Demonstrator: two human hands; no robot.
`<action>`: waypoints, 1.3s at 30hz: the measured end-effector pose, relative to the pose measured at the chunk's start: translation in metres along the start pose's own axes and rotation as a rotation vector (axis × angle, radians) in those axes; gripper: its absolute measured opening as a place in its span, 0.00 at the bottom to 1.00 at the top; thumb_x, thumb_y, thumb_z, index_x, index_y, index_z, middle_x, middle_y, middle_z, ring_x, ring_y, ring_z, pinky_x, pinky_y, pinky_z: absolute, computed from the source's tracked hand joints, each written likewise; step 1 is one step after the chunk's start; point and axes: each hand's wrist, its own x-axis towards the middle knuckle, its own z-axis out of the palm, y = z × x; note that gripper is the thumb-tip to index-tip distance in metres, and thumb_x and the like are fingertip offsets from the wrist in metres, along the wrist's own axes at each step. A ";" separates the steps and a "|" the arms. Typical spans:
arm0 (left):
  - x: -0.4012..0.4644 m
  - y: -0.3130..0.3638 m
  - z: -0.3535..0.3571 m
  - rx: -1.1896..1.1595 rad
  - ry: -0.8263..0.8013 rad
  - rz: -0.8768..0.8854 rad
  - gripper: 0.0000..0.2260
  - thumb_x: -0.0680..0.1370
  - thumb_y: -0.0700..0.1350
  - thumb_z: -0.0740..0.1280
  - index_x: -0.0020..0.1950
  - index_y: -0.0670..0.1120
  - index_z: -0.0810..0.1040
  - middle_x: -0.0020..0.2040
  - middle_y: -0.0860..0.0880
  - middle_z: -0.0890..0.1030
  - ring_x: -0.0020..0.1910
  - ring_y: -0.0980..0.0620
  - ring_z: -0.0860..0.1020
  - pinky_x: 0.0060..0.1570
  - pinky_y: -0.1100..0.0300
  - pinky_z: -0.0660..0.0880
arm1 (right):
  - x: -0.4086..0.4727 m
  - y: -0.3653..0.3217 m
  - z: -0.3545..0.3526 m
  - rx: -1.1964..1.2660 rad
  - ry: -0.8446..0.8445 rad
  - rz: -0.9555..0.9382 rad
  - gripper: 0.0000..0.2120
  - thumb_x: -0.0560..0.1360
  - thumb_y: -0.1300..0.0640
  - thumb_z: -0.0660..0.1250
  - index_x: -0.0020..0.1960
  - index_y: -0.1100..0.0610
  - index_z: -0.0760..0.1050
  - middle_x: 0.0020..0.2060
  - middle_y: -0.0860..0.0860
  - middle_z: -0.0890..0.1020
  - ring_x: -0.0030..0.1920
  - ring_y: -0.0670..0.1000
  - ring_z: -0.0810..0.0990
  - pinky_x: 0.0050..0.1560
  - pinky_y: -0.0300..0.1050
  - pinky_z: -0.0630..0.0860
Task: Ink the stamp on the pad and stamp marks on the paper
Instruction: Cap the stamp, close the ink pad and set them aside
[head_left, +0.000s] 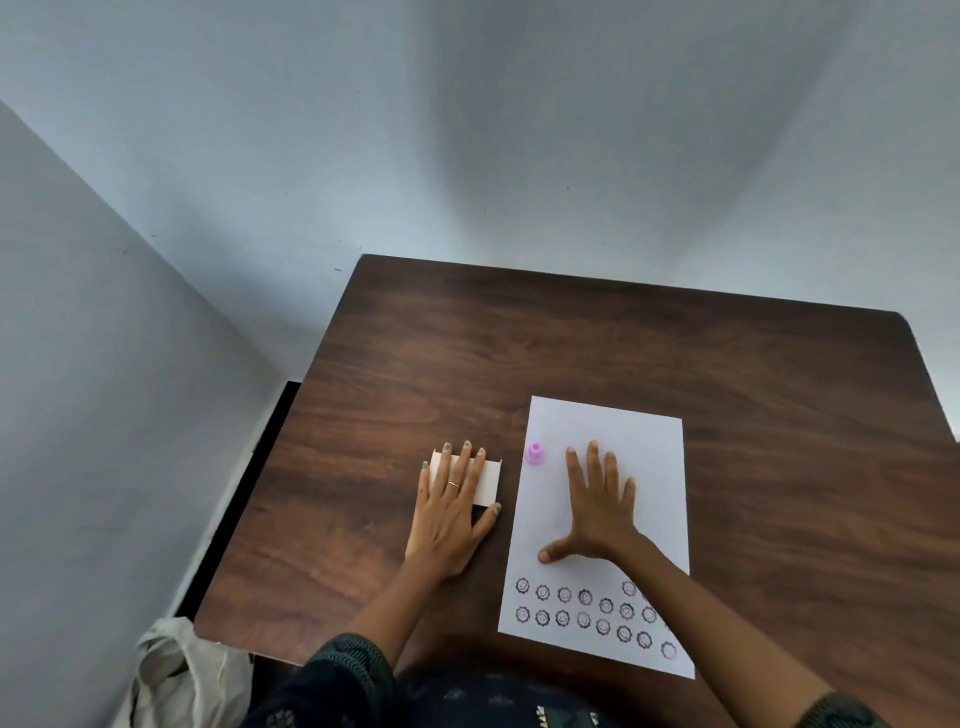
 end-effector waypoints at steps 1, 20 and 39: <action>0.000 0.000 0.001 0.002 0.006 0.001 0.31 0.79 0.62 0.48 0.75 0.54 0.35 0.77 0.52 0.38 0.76 0.48 0.36 0.72 0.50 0.33 | 0.000 0.001 0.000 -0.003 0.001 -0.007 0.68 0.55 0.32 0.73 0.71 0.52 0.26 0.71 0.56 0.27 0.70 0.60 0.25 0.70 0.64 0.35; -0.001 0.010 0.000 -0.036 0.021 -0.045 0.31 0.80 0.58 0.52 0.76 0.52 0.39 0.78 0.49 0.42 0.76 0.49 0.36 0.73 0.47 0.37 | -0.026 0.069 -0.005 0.011 0.033 0.023 0.66 0.54 0.31 0.72 0.71 0.51 0.28 0.73 0.55 0.29 0.71 0.59 0.27 0.70 0.63 0.35; -0.001 0.009 0.001 -0.023 0.009 -0.053 0.31 0.80 0.59 0.50 0.76 0.53 0.37 0.78 0.51 0.40 0.75 0.50 0.36 0.74 0.47 0.39 | 0.000 0.025 -0.040 0.307 0.399 -0.156 0.13 0.74 0.57 0.66 0.57 0.61 0.76 0.57 0.58 0.79 0.54 0.55 0.78 0.54 0.43 0.74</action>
